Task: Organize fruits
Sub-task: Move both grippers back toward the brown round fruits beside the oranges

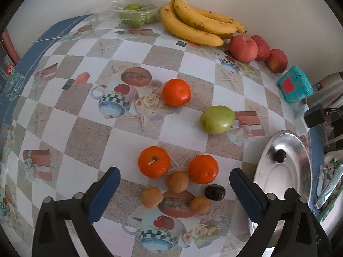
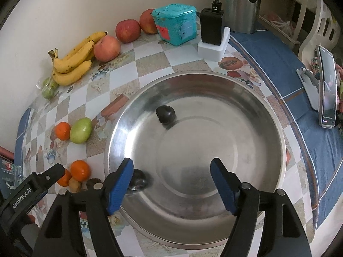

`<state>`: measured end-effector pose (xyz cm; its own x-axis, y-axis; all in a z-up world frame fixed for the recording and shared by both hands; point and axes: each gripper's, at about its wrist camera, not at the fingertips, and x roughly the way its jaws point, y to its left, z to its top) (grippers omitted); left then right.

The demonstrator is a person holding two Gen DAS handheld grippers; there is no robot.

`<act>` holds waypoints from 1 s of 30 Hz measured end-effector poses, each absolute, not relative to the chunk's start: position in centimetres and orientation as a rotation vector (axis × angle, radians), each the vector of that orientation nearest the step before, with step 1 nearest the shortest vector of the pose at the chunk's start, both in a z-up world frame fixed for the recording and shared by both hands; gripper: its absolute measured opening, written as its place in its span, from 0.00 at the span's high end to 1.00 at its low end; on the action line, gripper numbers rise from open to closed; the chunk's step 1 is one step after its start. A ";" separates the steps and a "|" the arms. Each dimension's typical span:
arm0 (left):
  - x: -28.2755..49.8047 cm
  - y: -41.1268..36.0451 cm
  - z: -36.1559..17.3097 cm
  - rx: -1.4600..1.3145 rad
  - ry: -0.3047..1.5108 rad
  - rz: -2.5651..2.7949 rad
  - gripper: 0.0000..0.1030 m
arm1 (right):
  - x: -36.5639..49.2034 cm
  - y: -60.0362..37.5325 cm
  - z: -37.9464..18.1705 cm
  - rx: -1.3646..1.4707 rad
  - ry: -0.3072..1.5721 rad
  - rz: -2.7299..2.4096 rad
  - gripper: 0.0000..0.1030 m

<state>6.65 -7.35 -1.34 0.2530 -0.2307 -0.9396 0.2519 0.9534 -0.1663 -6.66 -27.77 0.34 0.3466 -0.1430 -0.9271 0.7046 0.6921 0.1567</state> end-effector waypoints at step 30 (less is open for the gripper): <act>7.5 -4.9 0.2 0.152 1.190 -0.302 0.00 | -6.3 -26.9 1.1 0.566 1.047 -0.576 0.15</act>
<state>7.53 -4.90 0.21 0.3377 -0.1509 -0.9291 0.3104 0.9497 -0.0415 -6.26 -26.90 1.11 0.3841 -0.1668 -0.9081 0.6781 0.7185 0.1548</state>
